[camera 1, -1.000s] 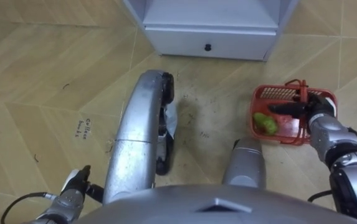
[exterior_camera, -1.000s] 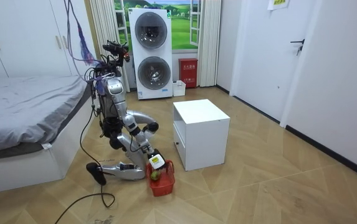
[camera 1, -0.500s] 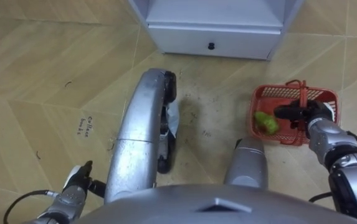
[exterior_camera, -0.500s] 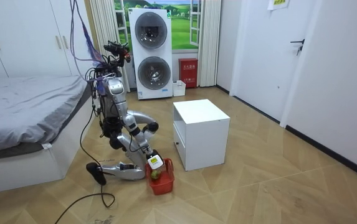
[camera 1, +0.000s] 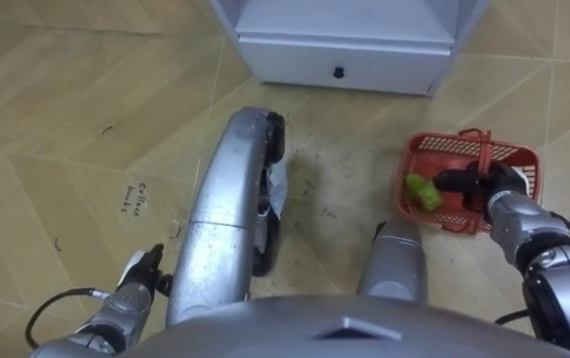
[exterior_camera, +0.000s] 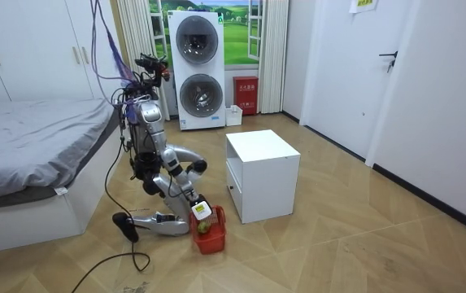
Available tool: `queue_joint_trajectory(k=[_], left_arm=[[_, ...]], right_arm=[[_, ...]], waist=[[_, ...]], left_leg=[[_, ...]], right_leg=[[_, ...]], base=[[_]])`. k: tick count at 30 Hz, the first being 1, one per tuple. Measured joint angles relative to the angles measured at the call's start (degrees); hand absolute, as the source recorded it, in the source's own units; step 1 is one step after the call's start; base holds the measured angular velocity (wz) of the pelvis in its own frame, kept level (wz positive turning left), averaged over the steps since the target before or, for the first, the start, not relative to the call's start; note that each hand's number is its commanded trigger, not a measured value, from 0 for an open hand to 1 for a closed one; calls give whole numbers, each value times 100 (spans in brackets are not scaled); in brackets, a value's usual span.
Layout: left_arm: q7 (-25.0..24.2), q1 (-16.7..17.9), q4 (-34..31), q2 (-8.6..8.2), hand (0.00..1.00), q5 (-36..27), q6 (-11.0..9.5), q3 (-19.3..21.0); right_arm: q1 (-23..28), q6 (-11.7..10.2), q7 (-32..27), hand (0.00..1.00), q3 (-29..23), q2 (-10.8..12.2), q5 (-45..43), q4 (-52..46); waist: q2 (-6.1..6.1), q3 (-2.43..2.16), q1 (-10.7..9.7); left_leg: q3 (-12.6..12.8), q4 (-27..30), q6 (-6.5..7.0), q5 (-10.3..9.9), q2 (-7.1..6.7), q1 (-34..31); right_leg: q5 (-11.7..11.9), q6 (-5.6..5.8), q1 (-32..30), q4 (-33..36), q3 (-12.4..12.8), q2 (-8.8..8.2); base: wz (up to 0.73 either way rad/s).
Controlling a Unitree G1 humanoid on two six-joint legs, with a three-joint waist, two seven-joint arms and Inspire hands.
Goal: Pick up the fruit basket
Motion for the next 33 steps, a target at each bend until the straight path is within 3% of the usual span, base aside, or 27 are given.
queue_joint_trajectory(k=[3, 13, 19, 21, 23, 27, 31, 33], left_arm=[[-5, -70, 3, 0, 0, -99, 0, 8], [-45, -259, 21, -18, 0, -90, 63, 17], [-157, -475, 30, -7, 0, -163, 121, 51], [-194, -629, 55, 4, 0, -194, 118, 52], [-206, -690, 54, 8, 0, -206, 117, 60], [-270, -628, 54, 10, 0, -213, 126, 146], [-272, -465, 30, 5, 0, -221, 155, 465], [-267, -220, 0, 49, 0, -222, 147, 728]], right_arm=[[0, 11, 90, 100, -2, 39, -56, 22], [-167, 245, 211, 100, 2, 221, -115, 27], [-331, 243, 130, 100, 0, 281, -107, -301], [-334, 243, 143, 100, 10, 306, -119, -414], [-358, 243, 170, 100, 9, 300, -133, -506], [-443, 259, 181, 100, 47, 297, -157, -815], [-652, 312, 169, 100, 42, 296, -154, -1011], [-656, 358, 169, 100, 51, 306, -216, -1197]], waist=[[-42, 21, -2], [-214, 74, 11], [-298, 83, 2], [-399, 53, 2], [-410, 37, -2], [-298, 6, 22], [-161, -8, 165], [-84, -49, 304]], left_leg=[[-56, 37, -10, -6, -60, 3], [-81, 42, -22, -12, -66, 81], [-177, 201, -21, -13, -99, 144], [-178, 200, -18, -14, -165, 209], [-193, 184, -16, -13, -145, 251], [-310, -170, -12, -11, -58, 470], [-281, -1127, 5, -2, 227, 982], [-286, -1980, 187, 99, 388, 1482]], right_leg=[[0, 0, 23, -1, -15, 8], [0, 0, 188, -20, -147, 8], [0, 0, 402, -84, -148, 92], [-3, 5, 510, -217, -160, 125], [-3, 5, 566, -366, -141, 228], [-3, 7, 505, -1135, 35, 604], [-1, 9, 402, -2499, 25, 610], [20, 52, 581, -3817, -69, 601]], base=[[0], [3], [-5], [10], [3], [-25], [-63], [-78]])
